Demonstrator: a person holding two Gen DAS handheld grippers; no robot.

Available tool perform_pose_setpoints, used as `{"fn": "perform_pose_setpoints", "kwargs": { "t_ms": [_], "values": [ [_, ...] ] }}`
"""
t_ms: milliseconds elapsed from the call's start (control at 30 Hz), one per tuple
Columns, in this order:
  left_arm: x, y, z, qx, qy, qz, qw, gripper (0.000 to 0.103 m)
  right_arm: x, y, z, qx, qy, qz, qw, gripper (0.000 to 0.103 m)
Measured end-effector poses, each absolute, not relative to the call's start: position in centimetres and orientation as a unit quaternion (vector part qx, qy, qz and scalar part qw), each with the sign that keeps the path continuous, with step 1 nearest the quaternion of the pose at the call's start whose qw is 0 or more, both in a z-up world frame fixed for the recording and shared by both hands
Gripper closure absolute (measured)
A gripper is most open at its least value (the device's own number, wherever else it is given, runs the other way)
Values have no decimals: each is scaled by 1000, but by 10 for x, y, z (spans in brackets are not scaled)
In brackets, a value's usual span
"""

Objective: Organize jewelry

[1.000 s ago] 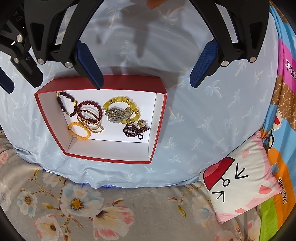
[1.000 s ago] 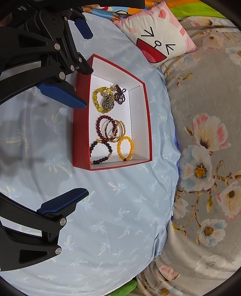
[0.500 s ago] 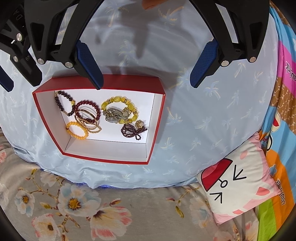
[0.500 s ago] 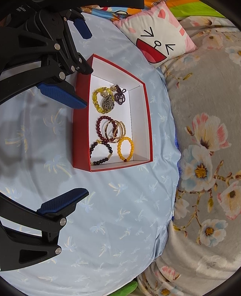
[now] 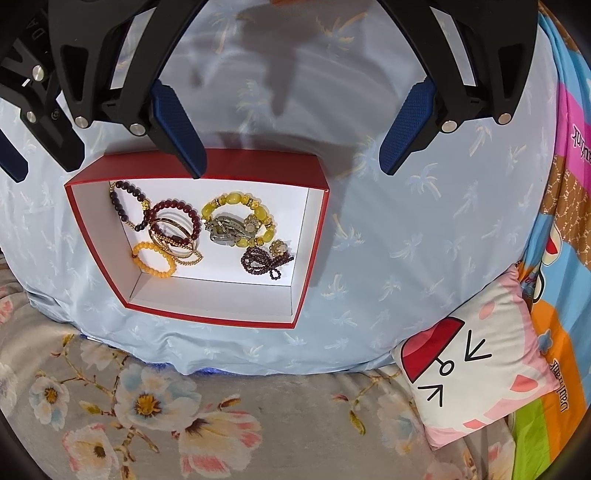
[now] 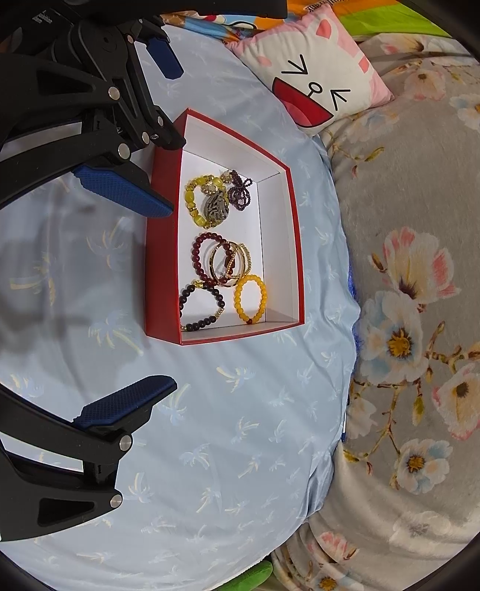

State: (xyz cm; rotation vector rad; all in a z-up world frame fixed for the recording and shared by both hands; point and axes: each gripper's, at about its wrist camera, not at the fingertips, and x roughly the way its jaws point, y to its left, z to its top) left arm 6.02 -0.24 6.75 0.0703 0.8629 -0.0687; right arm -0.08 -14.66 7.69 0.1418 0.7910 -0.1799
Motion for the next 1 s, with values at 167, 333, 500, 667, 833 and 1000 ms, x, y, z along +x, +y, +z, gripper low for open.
{"fn": "perform_pose_setpoints", "kwargs": {
  "t_ms": [167,333,500,667,833,1000],
  "values": [
    [59,-3,67,40,412,-29,910,13,-1,-145,77,69,385,-87,916,19],
    [59,-2,68,40,412,-29,910,13,-1,-145,77,69,385,-87,916,19],
    [59,-2,68,41,411,-29,910,13,-1,-145,77,70,385,-86,916,19],
    [59,-2,68,41,411,-29,910,13,0,-143,76,72,386,-86,916,19],
    [61,-2,66,41,417,-32,907,13,0,-144,76,70,386,-87,916,19],
    [62,-2,66,41,419,-36,906,13,0,-144,76,72,386,-86,916,19]
  ]
}}
